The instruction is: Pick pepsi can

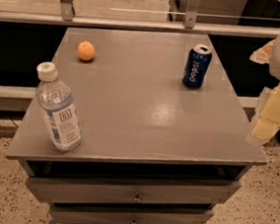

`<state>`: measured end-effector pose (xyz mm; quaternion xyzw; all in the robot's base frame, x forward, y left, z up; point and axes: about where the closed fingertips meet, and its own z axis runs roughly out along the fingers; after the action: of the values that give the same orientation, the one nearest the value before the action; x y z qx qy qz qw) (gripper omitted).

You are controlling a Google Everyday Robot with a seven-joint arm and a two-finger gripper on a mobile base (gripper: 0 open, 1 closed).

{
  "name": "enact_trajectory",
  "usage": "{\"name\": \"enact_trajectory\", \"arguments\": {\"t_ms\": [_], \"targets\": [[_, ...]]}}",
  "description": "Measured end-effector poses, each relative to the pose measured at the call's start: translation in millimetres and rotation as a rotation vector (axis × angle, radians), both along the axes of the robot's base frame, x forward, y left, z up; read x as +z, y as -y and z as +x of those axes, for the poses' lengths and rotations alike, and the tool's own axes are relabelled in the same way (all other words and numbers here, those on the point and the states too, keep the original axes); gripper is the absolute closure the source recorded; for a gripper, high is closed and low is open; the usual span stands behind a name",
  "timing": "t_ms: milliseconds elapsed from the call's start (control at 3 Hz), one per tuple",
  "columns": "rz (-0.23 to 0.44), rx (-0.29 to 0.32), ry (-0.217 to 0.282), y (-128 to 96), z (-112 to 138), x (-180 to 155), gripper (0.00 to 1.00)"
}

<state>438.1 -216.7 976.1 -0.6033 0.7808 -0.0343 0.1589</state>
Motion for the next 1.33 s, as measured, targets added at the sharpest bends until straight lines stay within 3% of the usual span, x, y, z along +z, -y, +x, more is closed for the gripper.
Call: {"name": "enact_trajectory", "arguments": {"t_ms": [667, 1333], "targets": [[0.017, -0.011, 0.041, 7, 17, -9, 0.0], [0.152, -0.094, 0.149, 42, 108, -70, 0.0]]}}
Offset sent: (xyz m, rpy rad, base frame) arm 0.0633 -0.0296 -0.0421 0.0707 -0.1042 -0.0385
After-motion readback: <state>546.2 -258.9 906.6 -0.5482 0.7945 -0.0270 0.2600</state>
